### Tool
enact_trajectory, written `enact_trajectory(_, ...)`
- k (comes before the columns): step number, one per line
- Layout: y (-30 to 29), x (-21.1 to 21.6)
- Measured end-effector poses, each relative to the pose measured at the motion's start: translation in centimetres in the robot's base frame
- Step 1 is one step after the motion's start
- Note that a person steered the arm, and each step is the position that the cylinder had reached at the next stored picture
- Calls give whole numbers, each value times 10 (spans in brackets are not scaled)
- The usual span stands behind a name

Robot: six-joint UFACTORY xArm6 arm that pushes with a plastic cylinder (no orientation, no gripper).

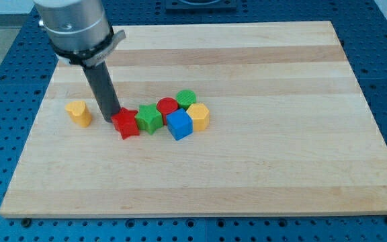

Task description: Push the yellow heart closer to the blue triangle

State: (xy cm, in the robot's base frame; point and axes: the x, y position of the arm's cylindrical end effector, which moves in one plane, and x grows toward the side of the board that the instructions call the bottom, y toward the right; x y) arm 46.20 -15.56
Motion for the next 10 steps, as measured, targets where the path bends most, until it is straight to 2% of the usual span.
enact_trajectory(1, -7, 20)
enact_trajectory(4, -92, -5)
enact_trajectory(8, -90, -5)
enact_trajectory(10, -90, -77)
